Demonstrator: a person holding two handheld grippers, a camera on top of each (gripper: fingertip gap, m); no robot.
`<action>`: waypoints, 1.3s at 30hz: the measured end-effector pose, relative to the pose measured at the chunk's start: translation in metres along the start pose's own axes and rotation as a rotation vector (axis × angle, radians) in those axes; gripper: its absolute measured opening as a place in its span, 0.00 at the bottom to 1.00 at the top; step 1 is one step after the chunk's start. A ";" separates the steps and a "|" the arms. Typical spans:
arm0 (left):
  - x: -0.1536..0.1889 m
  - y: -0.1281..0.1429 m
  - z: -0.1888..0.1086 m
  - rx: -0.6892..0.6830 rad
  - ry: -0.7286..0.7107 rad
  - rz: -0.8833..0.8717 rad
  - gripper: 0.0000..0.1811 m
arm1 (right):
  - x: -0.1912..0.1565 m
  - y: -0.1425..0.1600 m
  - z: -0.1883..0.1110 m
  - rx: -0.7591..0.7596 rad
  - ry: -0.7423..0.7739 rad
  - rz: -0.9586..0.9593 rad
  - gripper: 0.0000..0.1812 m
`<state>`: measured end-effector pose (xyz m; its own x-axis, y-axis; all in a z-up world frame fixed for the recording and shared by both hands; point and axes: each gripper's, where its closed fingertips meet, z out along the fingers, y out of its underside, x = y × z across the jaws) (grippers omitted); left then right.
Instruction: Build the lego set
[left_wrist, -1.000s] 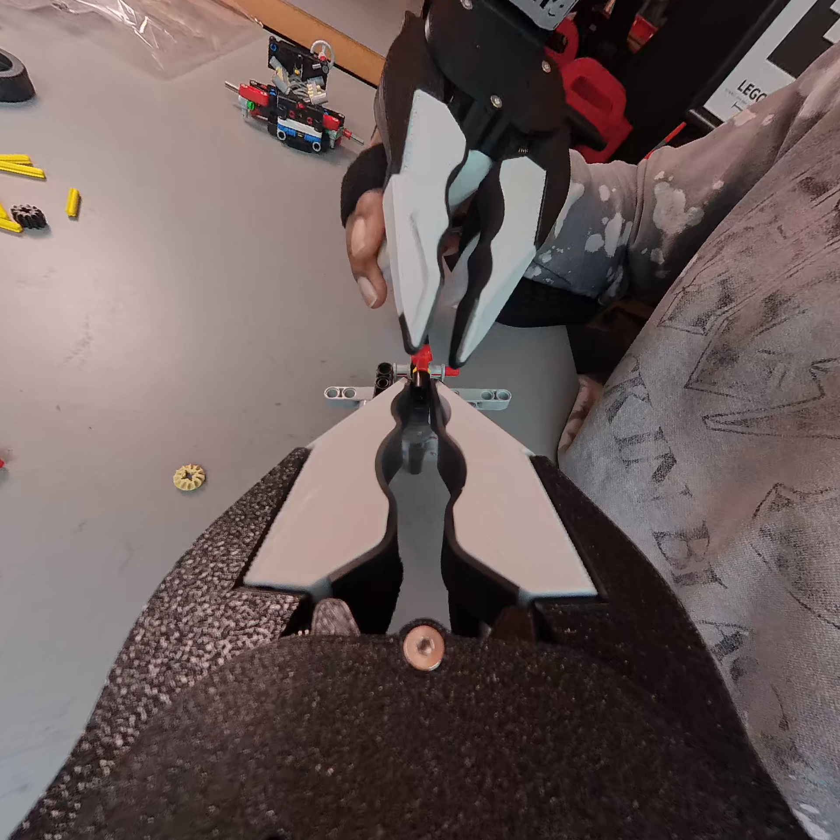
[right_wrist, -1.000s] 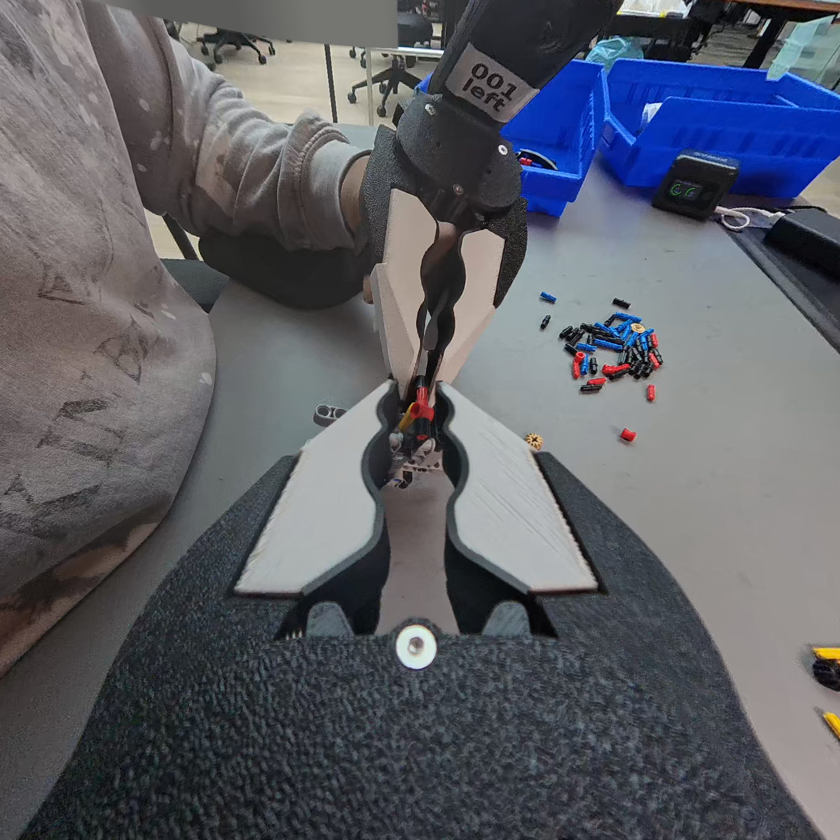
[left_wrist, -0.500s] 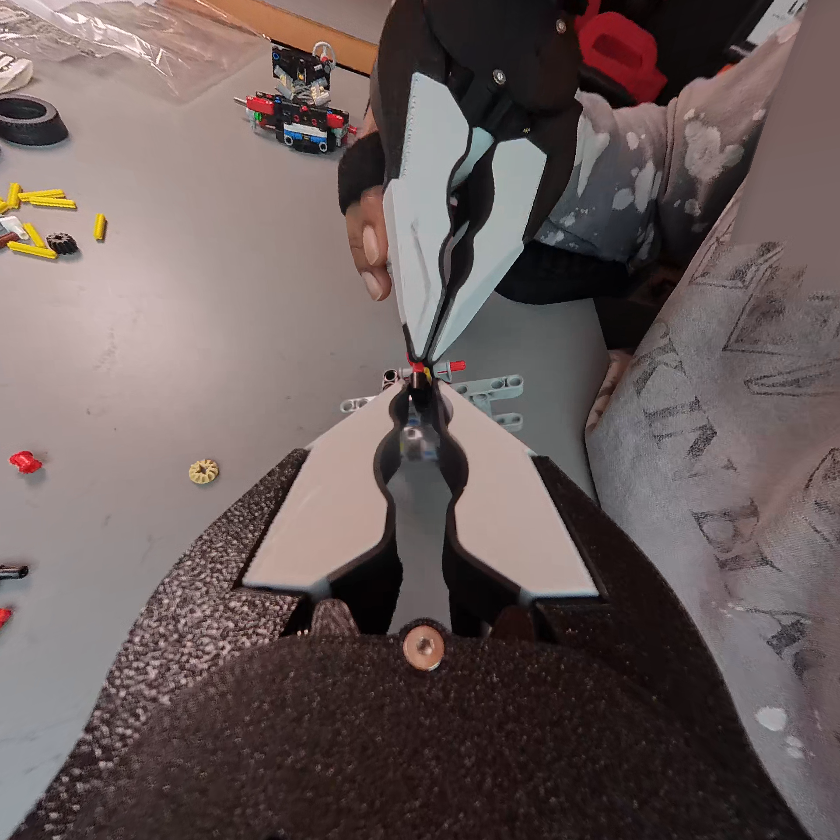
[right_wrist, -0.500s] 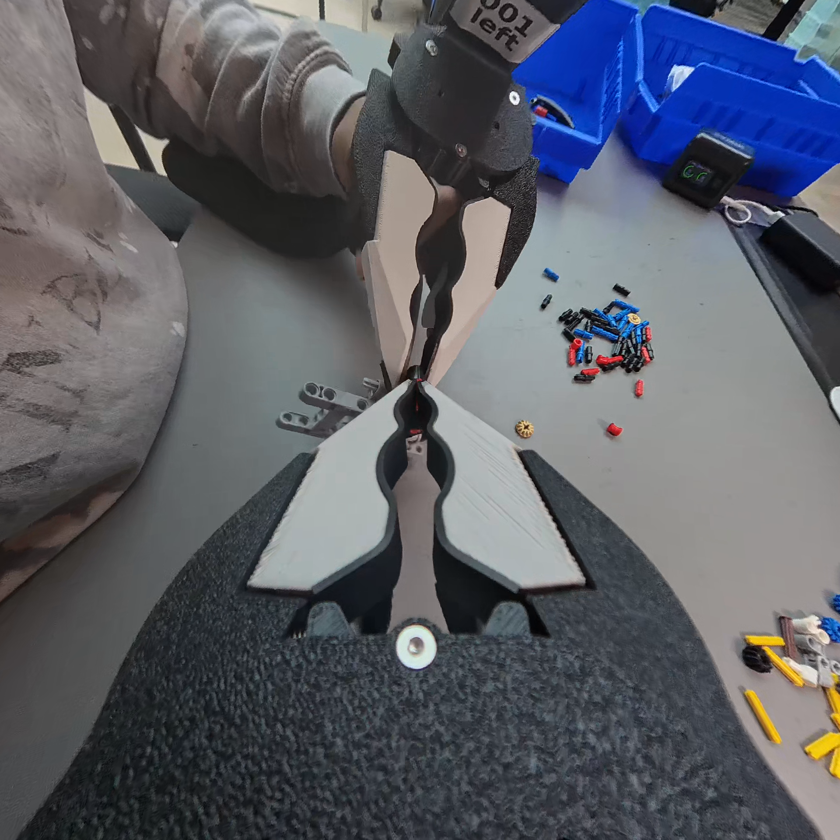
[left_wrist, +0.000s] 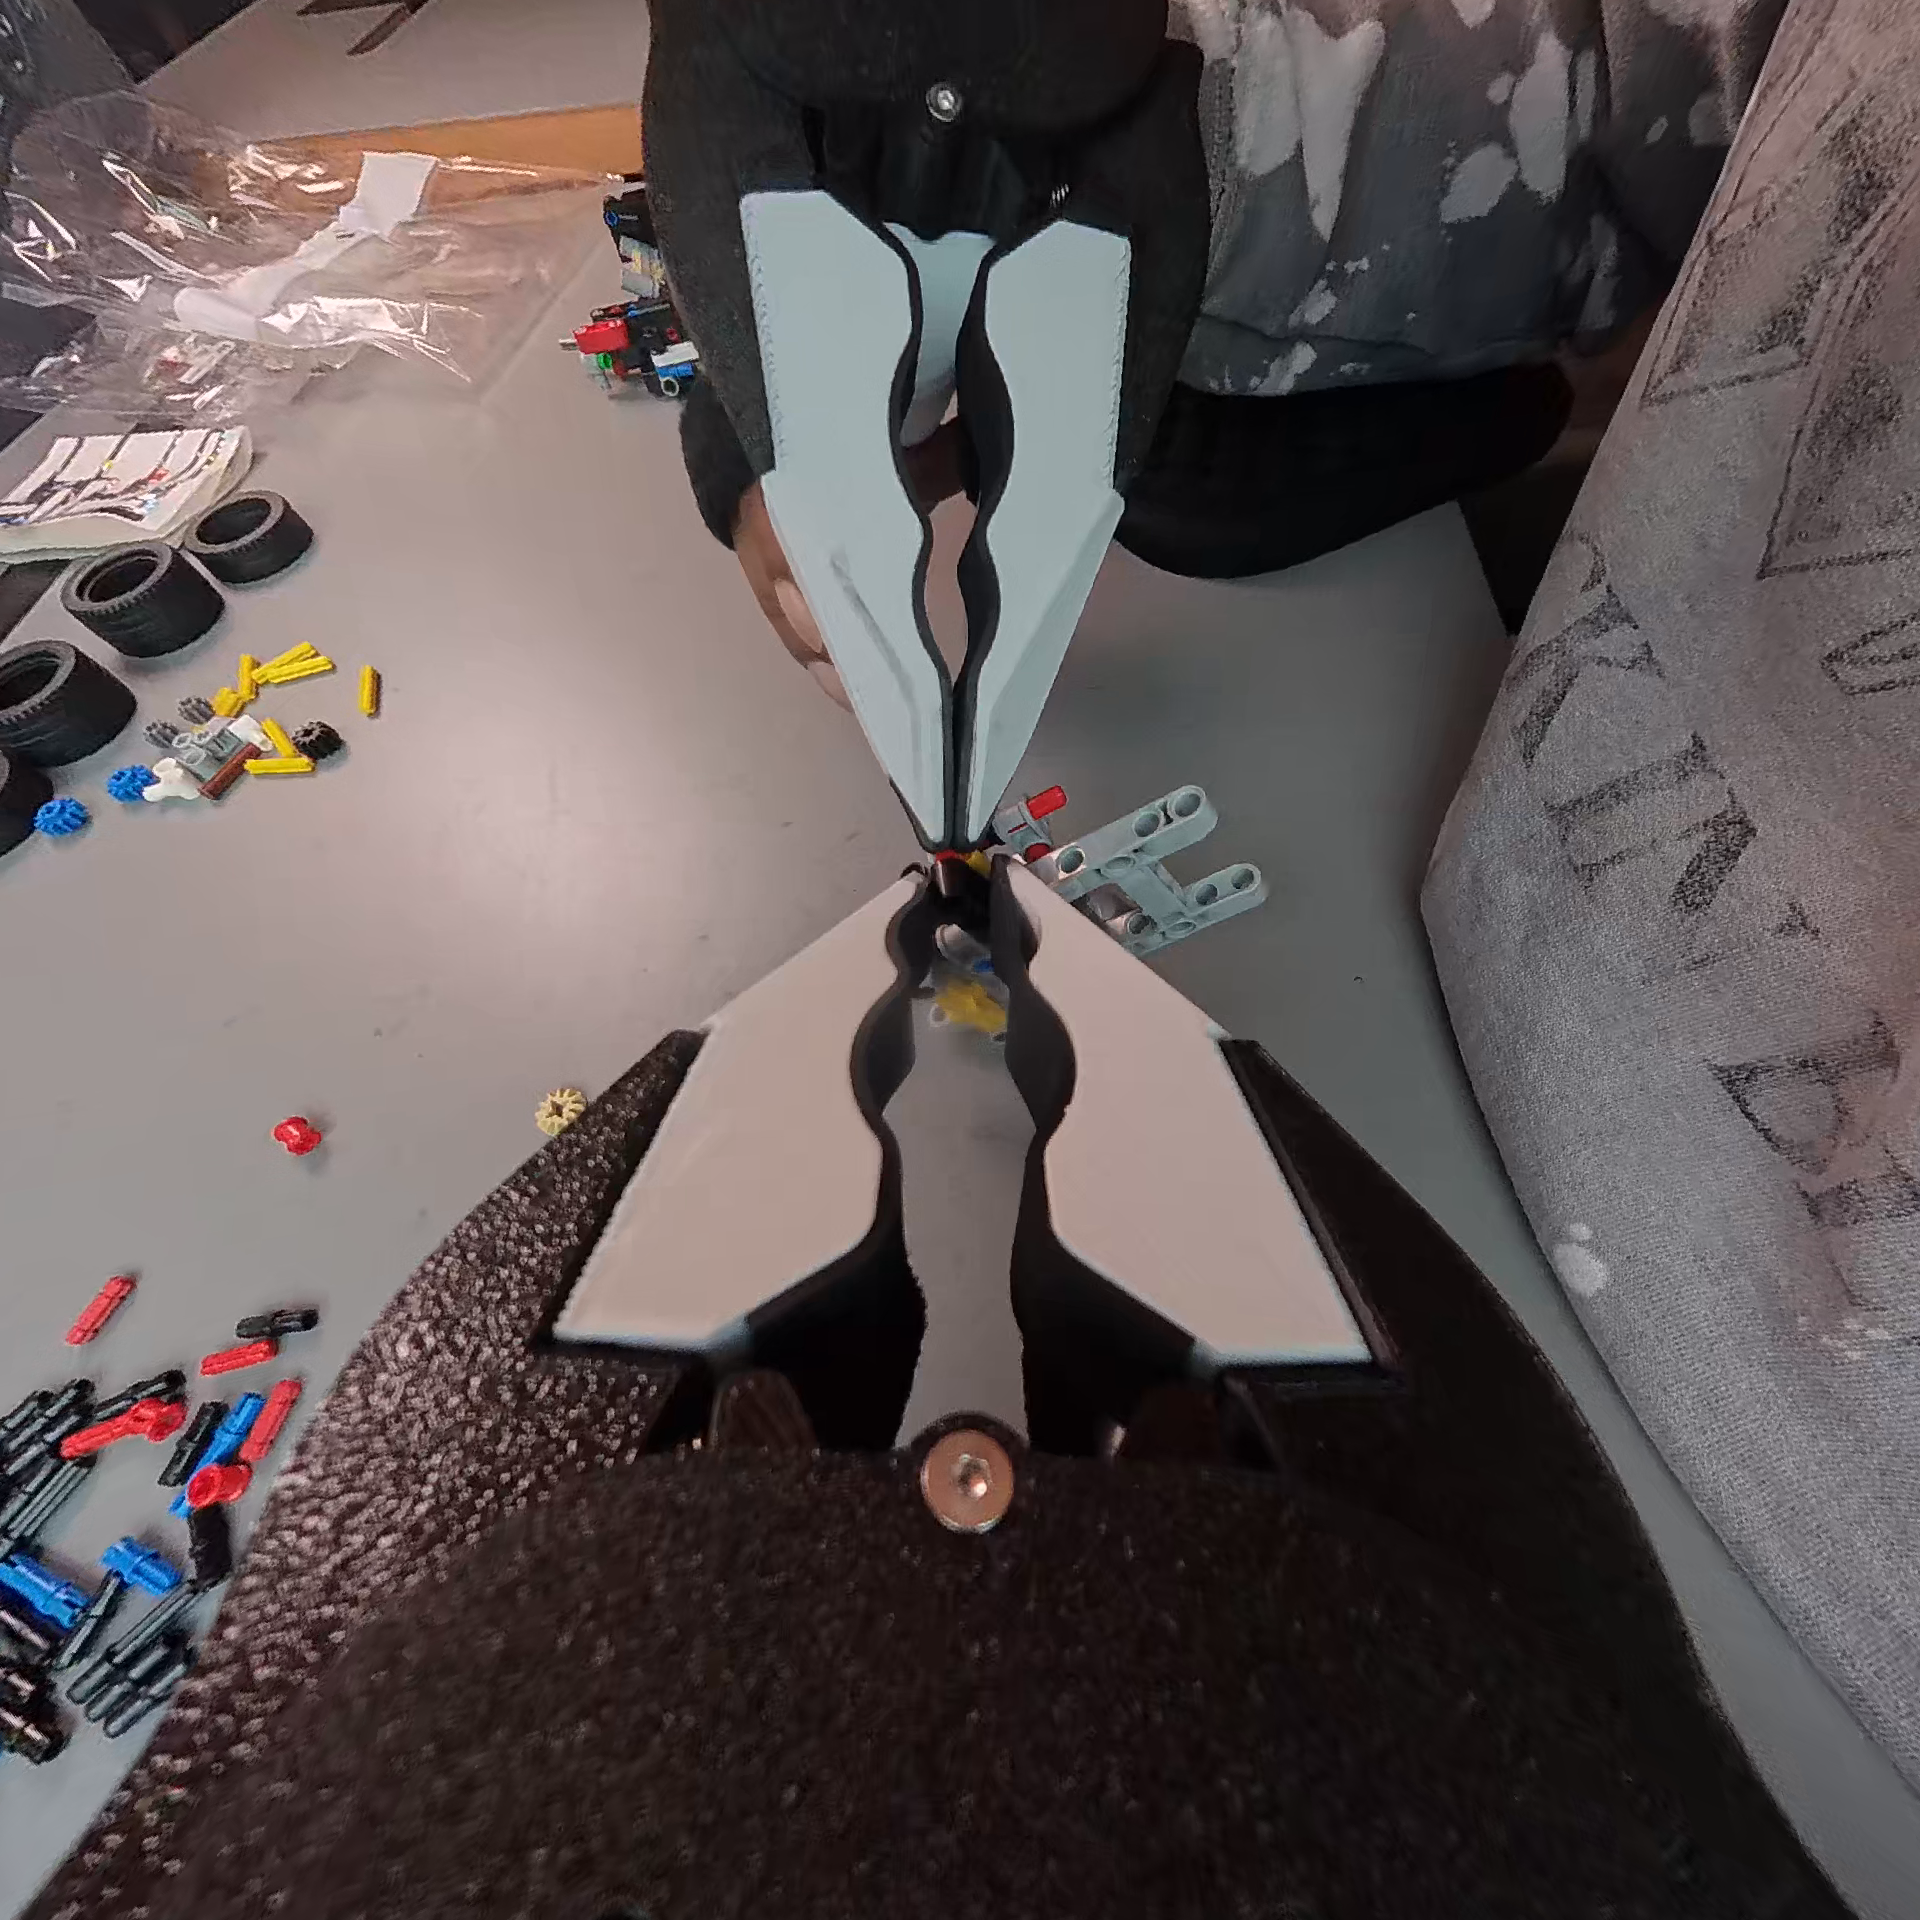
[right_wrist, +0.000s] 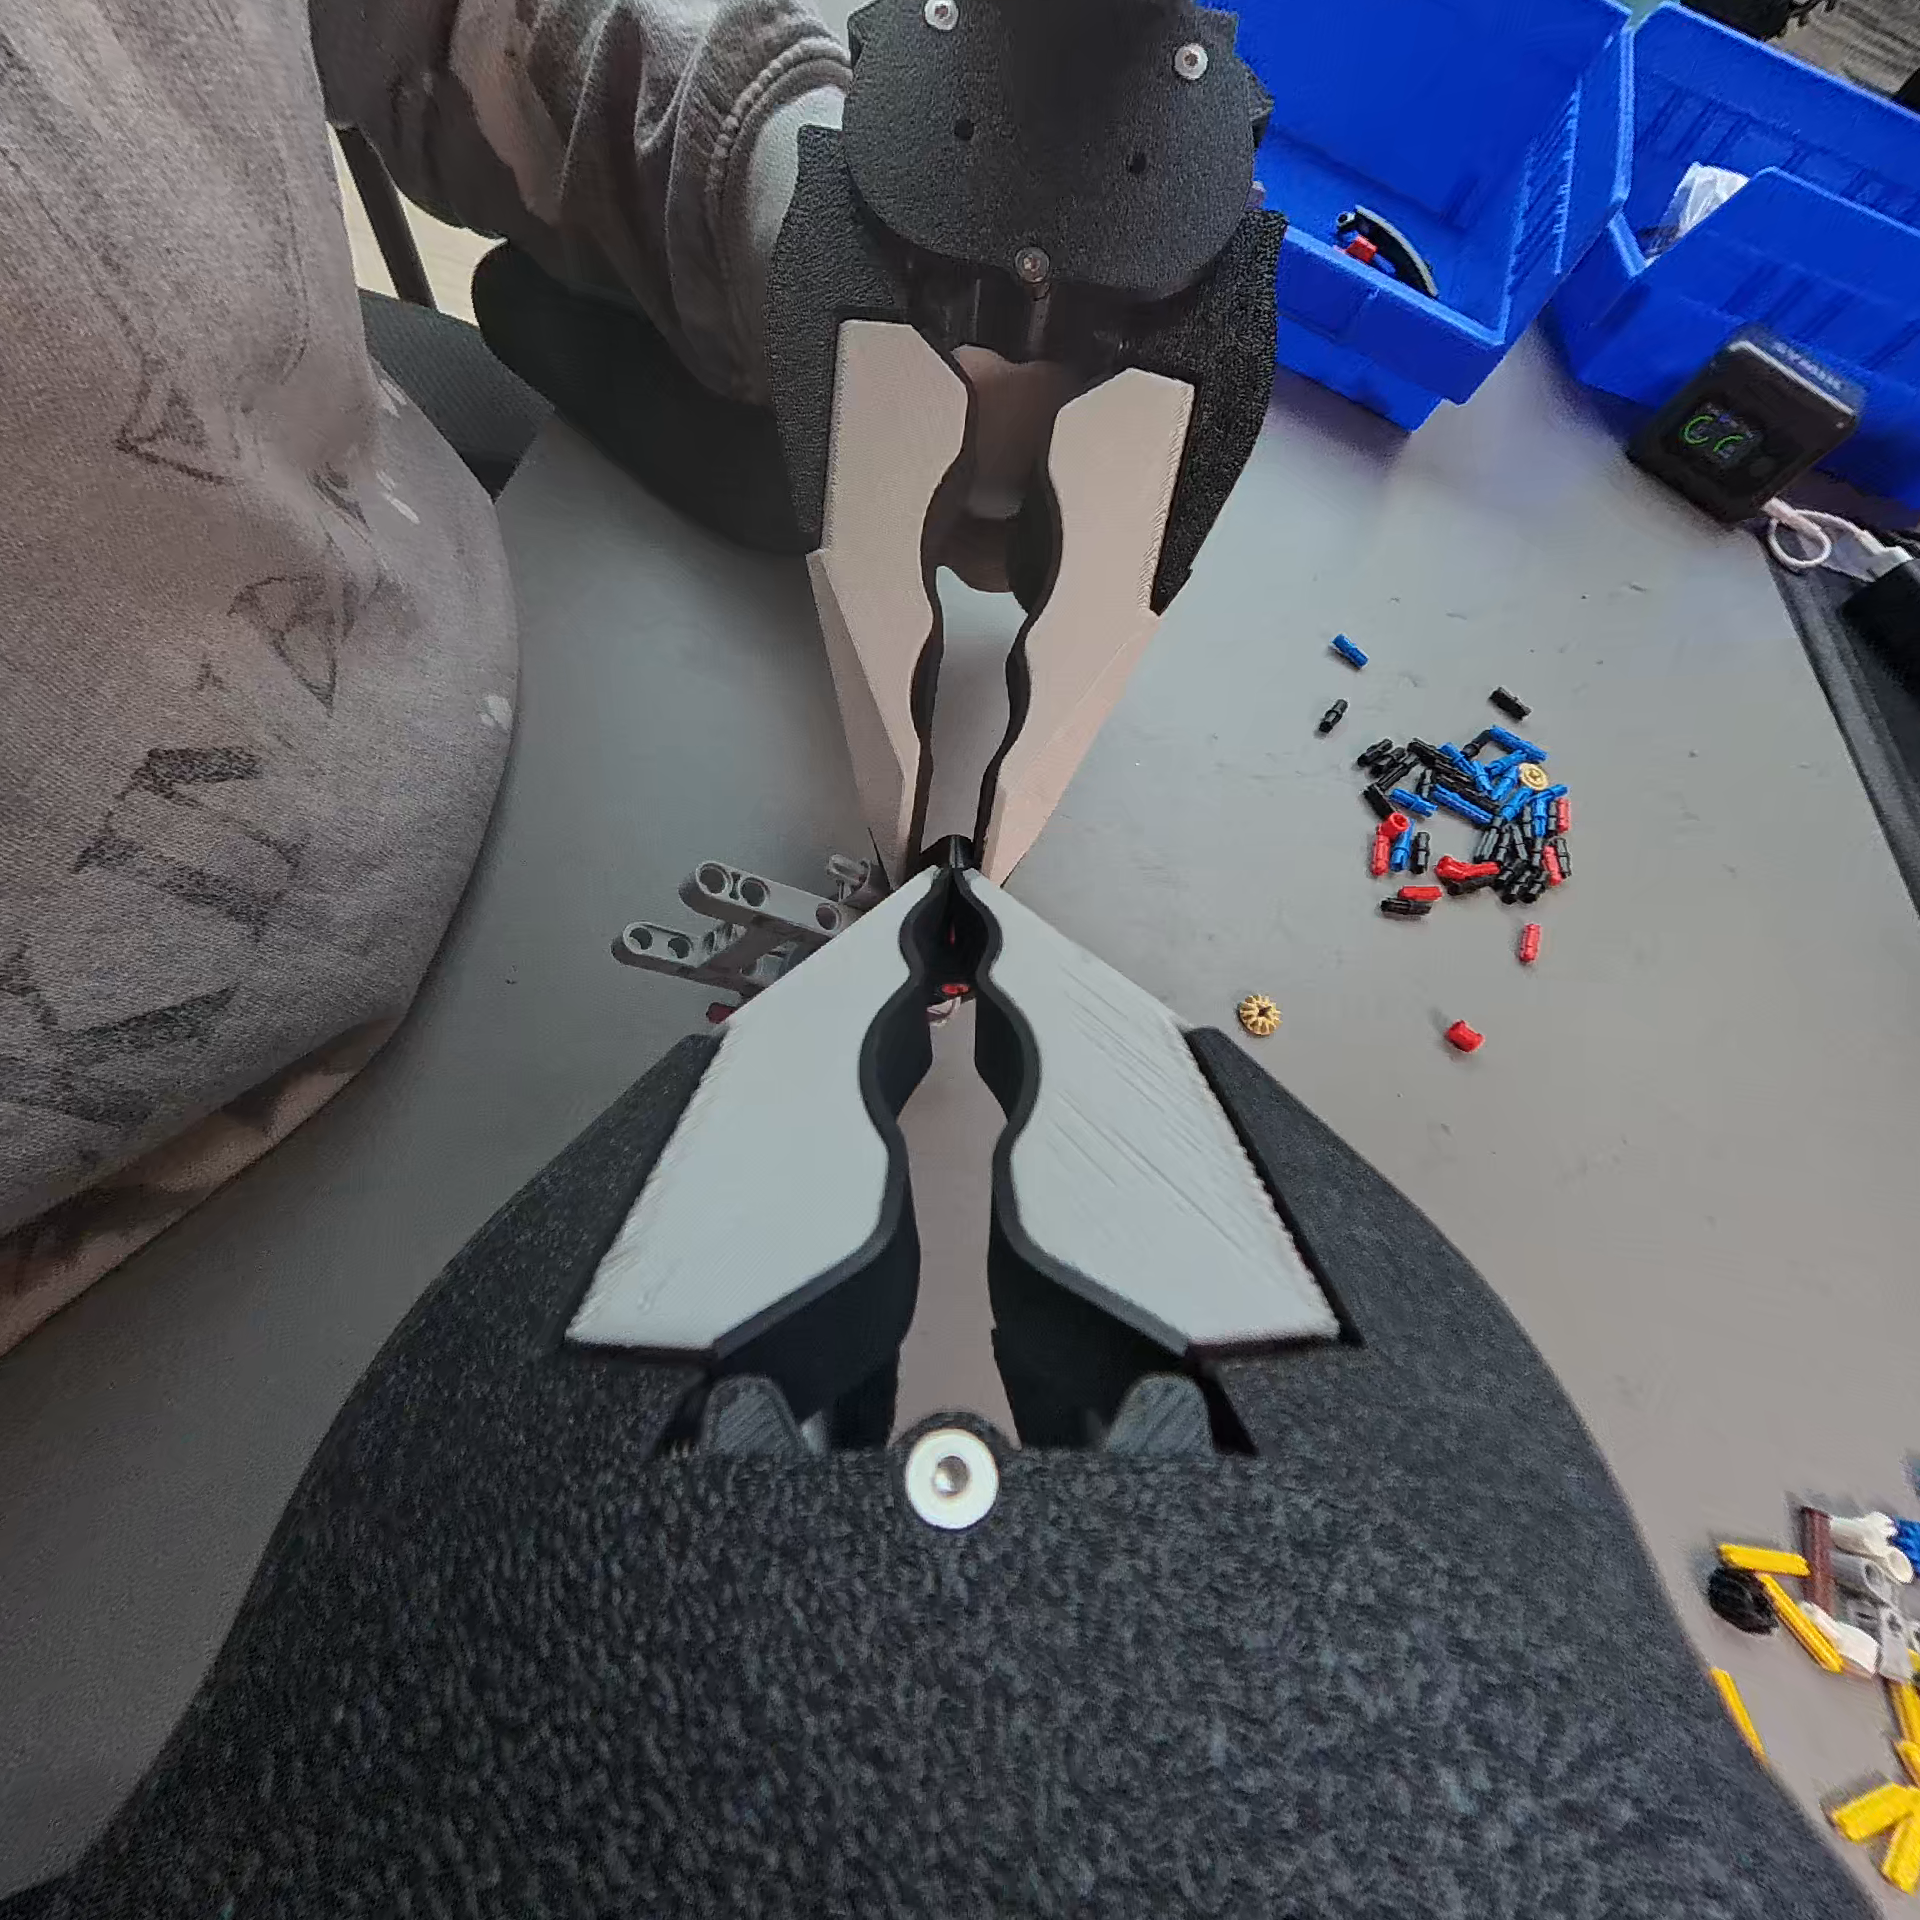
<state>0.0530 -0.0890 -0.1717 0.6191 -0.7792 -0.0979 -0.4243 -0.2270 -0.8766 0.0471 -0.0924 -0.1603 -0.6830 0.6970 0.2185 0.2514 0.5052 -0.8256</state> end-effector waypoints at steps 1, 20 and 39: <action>0.001 0.000 0.000 -0.002 -0.002 0.009 0.05 | -0.001 0.000 0.000 0.000 -0.004 -0.001 0.00; -0.017 -0.006 -0.009 0.075 -0.060 -0.037 0.04 | 0.031 0.005 -0.023 0.132 0.086 0.270 0.09; -0.021 0.000 -0.003 0.054 -0.095 -0.002 0.15 | 0.033 0.013 -0.003 0.033 0.201 0.094 0.04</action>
<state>0.0383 -0.0744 -0.1685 0.6811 -0.7190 -0.1380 -0.3880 -0.1946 -0.9009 0.0298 -0.0612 -0.1622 -0.5067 0.8291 0.2365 0.2824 0.4187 -0.8631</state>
